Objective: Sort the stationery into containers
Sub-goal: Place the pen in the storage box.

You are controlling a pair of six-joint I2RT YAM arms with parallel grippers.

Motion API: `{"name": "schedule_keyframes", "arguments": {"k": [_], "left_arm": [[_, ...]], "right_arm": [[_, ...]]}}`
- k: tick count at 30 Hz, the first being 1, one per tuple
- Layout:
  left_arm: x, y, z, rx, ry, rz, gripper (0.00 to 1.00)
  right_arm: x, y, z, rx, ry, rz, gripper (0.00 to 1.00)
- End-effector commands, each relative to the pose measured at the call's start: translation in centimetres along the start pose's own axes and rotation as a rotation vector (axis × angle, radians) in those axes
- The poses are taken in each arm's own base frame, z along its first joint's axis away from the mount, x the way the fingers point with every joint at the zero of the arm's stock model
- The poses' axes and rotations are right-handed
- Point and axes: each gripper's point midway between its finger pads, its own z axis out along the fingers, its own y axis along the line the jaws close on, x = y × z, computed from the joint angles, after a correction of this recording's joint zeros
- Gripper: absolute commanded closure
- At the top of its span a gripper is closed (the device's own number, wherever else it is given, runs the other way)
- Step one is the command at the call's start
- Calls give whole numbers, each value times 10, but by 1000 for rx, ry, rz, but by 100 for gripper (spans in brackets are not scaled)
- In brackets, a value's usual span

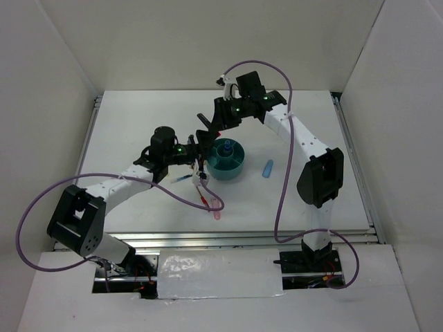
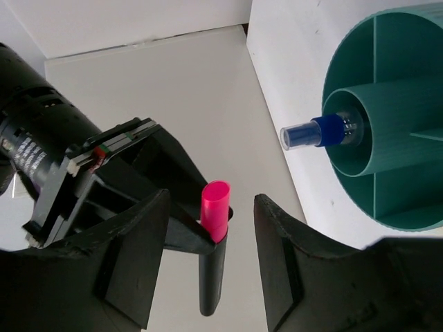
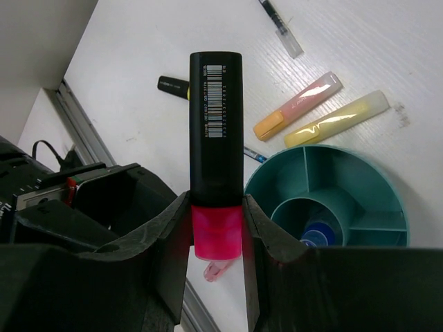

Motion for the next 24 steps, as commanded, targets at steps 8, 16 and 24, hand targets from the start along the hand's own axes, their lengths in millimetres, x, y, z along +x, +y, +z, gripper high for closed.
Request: {"name": "schedule_keyframes", "arguments": {"k": [8, 16, 24], "left_arm": [[11, 1, 13, 25, 41, 70, 40], [28, 7, 19, -32, 193, 116, 45], [34, 13, 11, -39, 269, 98, 50]], "right_arm": [[-4, 29, -4, -45, -11, -62, 100], [9, 39, 2, -46, 16, -63, 100], [9, 34, 4, 10, 7, -54, 100]]}}
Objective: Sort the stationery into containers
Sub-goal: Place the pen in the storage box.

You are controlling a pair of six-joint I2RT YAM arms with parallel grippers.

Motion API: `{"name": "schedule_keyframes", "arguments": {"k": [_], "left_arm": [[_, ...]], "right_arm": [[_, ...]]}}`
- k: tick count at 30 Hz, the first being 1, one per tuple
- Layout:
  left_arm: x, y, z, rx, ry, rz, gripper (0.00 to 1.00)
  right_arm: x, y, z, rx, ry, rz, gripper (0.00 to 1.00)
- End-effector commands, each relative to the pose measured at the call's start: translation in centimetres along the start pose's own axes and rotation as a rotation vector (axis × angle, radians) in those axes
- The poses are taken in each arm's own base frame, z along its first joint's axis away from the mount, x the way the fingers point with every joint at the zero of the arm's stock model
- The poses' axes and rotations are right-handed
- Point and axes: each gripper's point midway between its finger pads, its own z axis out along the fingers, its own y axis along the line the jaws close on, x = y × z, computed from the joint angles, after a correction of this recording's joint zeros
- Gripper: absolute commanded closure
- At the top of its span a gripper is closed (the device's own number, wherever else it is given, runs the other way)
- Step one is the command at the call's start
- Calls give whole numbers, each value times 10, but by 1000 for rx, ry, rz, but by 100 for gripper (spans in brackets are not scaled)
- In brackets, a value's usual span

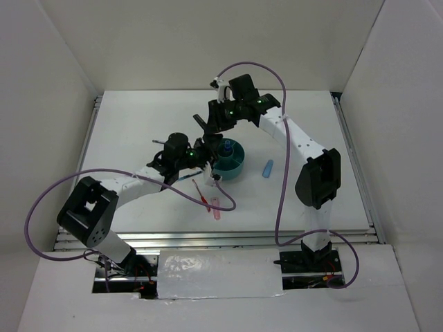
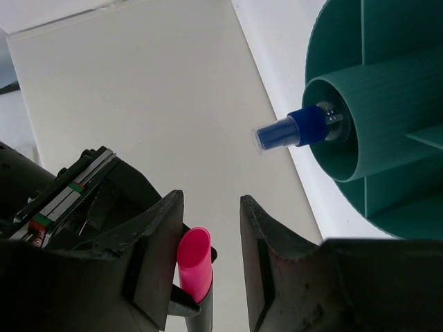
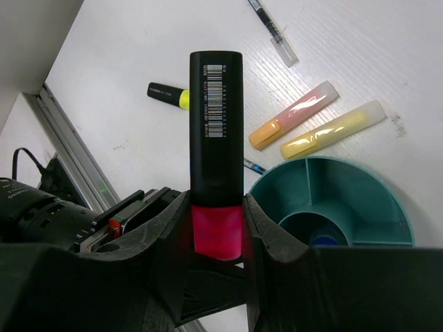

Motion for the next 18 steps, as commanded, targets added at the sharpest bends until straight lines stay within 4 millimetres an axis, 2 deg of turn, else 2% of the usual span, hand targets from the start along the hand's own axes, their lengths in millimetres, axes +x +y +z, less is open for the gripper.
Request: {"name": "schedule_keyframes", "arguments": {"k": [1, 5, 9, 18], "left_arm": [[21, 29, -13, -85, 104, 14, 50], [20, 32, -22, -82, 116, -14, 48], [18, 31, -32, -94, 115, -27, 42], [30, 31, -38, -105, 179, -22, 42]], "right_arm": [[6, 23, -11, -15, 12, -14, 100], [7, 22, -14, -11, 11, -34, 100], [9, 18, -15, -5, 19, -50, 100], [13, 26, -17, -38, 28, -46, 100]]}}
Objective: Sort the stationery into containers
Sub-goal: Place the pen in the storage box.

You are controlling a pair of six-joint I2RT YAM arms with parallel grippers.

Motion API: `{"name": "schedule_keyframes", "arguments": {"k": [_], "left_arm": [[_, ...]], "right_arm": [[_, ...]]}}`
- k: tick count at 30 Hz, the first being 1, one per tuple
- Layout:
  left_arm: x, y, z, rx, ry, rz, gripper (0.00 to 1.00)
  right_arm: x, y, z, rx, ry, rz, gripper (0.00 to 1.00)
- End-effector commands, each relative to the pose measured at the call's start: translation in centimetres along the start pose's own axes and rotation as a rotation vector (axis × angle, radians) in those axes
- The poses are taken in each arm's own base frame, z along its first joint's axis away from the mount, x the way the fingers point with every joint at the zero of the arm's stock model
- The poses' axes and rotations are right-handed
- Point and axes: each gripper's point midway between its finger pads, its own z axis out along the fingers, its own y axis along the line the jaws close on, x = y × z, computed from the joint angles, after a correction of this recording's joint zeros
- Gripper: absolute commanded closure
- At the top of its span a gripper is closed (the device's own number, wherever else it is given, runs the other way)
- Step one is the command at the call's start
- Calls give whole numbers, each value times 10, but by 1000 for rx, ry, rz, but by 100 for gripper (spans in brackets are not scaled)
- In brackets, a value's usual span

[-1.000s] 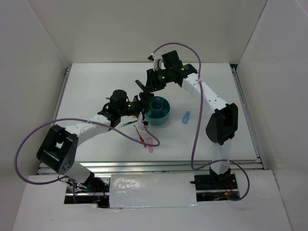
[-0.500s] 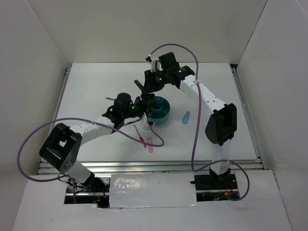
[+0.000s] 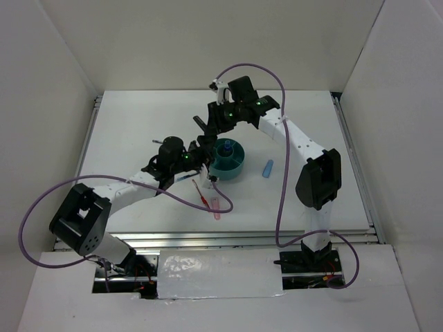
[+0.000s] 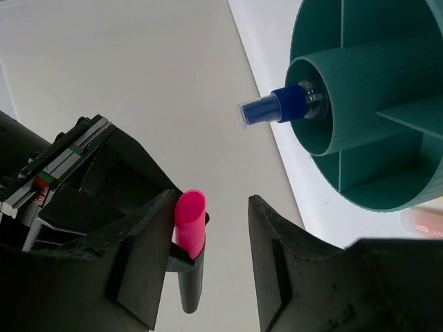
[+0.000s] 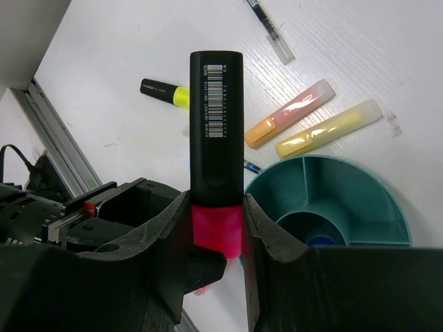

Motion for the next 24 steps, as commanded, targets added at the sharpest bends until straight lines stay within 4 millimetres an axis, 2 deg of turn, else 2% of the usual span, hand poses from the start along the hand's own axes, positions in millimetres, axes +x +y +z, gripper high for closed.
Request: {"name": "schedule_keyframes", "arguments": {"k": [1, 8, 15, 20, 24], "left_arm": [[28, 39, -13, -123, 128, 38, 42], [42, 48, -3, -163, 253, 86, 46], [51, 46, 3, -155, 307, 78, 52], [60, 44, 2, -134, 357, 53, 72], [58, 40, 0, -126, 352, 49, 85]], "right_arm": [[5, 28, -21, -61, 19, -24, 100], [13, 32, -19, -71, 43, -9, 100], [13, 30, -20, -66, 42, -12, 100], [14, 29, -20, -64, 43, -18, 100], [13, 28, -21, -65, 42, -23, 100]]}}
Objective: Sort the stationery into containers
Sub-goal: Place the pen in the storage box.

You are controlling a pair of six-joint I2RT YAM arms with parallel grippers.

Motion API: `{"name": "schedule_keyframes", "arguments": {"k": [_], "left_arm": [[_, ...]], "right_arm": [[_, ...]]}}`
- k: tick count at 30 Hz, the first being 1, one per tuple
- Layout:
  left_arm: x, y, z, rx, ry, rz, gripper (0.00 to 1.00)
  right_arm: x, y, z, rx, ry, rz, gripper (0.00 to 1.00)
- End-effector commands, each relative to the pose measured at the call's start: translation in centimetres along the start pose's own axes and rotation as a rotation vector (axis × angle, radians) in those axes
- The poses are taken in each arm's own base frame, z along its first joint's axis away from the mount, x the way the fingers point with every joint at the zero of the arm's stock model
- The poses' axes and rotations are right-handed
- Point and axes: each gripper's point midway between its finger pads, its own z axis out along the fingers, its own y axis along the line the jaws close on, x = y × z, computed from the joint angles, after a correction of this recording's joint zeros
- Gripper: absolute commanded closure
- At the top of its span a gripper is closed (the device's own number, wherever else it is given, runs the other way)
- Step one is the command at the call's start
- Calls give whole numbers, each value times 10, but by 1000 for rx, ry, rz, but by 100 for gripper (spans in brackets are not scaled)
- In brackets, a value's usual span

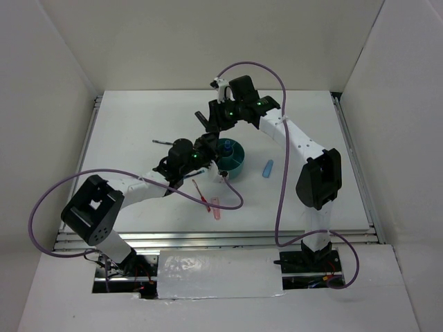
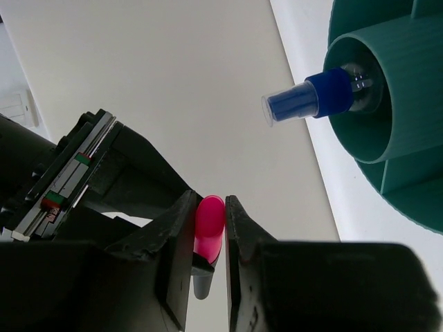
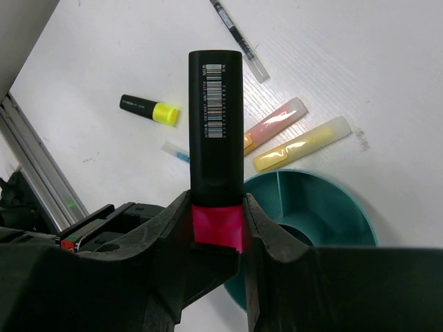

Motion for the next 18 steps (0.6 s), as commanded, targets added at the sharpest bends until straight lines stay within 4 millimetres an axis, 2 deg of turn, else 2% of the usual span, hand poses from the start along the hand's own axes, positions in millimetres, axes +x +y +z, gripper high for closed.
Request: {"name": "schedule_keyframes", "arguments": {"k": [1, 3, 4, 7, 8, 10, 11, 13, 15, 18], "left_arm": [[40, 27, -11, -77, 156, -8, 92], [36, 30, -15, -90, 141, -12, 100], [29, 30, -19, -99, 112, -12, 100], [22, 29, -22, -96, 89, -25, 100], [19, 26, -23, -88, 79, -29, 100], [14, 24, -26, -68, 53, -35, 100], [12, 24, -26, -67, 44, -48, 100], [14, 27, -29, -66, 51, -71, 100], [16, 31, -31, -75, 58, -91, 100], [23, 41, -35, -91, 87, -184, 100]], "right_arm": [[20, 40, -26, -113, 86, 19, 99], [20, 40, -26, -118, 86, 20, 90], [19, 40, -27, -120, 84, 23, 78], [17, 40, -27, -121, 77, 23, 64], [16, 39, -27, -121, 74, 24, 52], [12, 37, -29, -121, 63, 27, 43], [8, 37, -29, -121, 55, 24, 34], [0, 35, -33, -112, 37, 18, 22], [-6, 31, -34, -104, 21, 14, 15], [-21, 20, -44, -75, -23, 9, 10]]}}
